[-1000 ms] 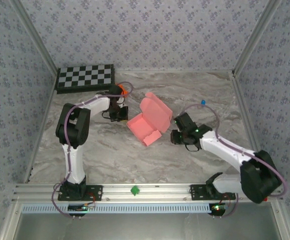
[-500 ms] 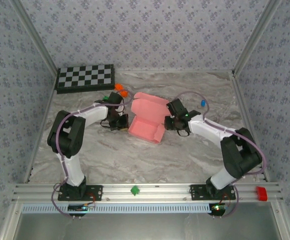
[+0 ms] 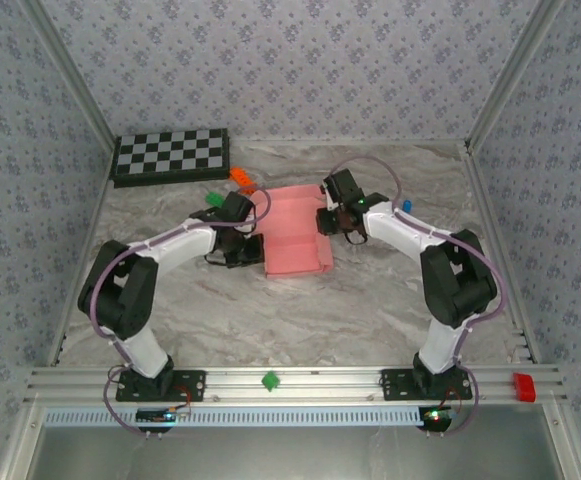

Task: Fold the paper box

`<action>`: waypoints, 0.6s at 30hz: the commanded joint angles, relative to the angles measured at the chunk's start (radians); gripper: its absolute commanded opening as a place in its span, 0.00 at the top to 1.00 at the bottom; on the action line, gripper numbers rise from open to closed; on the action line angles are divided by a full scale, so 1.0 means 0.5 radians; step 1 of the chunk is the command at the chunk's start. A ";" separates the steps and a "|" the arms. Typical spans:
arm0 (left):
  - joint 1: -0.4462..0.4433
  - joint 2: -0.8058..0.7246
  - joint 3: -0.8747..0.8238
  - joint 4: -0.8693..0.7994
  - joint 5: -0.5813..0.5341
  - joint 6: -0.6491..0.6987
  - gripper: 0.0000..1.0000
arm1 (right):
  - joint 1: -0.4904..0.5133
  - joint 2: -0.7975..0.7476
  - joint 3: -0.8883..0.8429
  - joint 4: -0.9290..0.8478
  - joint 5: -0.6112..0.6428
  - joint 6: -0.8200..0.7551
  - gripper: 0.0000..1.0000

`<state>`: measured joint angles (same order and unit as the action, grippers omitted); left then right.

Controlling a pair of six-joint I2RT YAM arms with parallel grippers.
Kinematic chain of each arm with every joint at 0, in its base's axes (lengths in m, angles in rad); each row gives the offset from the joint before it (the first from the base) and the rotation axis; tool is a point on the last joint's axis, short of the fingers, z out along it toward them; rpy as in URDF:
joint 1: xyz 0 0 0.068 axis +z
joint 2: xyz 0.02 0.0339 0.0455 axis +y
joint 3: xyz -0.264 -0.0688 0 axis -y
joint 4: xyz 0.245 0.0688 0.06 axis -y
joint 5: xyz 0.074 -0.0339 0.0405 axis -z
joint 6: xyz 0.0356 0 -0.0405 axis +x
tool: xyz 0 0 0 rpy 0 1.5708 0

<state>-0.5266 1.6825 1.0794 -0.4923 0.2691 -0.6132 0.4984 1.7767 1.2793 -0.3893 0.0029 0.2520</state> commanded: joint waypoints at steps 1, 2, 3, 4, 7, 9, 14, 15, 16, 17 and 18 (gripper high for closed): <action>-0.005 -0.140 -0.032 -0.020 -0.126 -0.015 0.98 | -0.006 -0.025 0.085 -0.076 -0.051 -0.123 0.72; -0.002 -0.173 -0.039 -0.039 -0.172 -0.001 0.97 | -0.006 -0.051 0.081 -0.079 -0.061 -0.115 0.71; 0.003 -0.205 -0.040 -0.058 -0.219 0.021 0.97 | -0.006 -0.081 0.065 -0.078 -0.067 -0.107 0.70; 0.008 -0.233 -0.042 -0.068 -0.248 0.045 0.95 | -0.008 -0.115 0.045 -0.079 -0.074 -0.096 0.68; 0.042 -0.321 -0.051 -0.059 -0.303 0.147 0.86 | -0.011 -0.260 -0.065 -0.073 -0.109 -0.056 0.64; 0.085 -0.377 -0.043 -0.035 -0.310 0.241 0.82 | -0.024 -0.387 -0.155 -0.051 -0.137 -0.023 0.62; 0.229 -0.472 -0.047 0.140 -0.192 0.550 0.57 | -0.076 -0.697 -0.472 0.011 -0.162 0.084 0.58; 0.268 -0.476 -0.051 0.193 -0.135 0.609 0.53 | -0.087 -0.754 -0.535 0.036 -0.162 0.097 0.57; 0.298 -0.480 -0.055 0.234 -0.079 0.661 0.51 | -0.099 -0.795 -0.585 0.059 -0.164 0.110 0.56; 0.336 -0.478 -0.058 0.298 0.002 0.723 0.50 | -0.116 -0.853 -0.648 0.089 -0.162 0.132 0.55; 0.370 -0.472 -0.077 0.382 0.098 0.791 0.49 | -0.129 -0.904 -0.706 0.129 -0.185 0.118 0.53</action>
<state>-0.3767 1.4654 1.0561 -0.4137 0.2039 -0.3542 0.4496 1.3777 0.9890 -0.3611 -0.0681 0.2832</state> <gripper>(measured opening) 0.506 0.464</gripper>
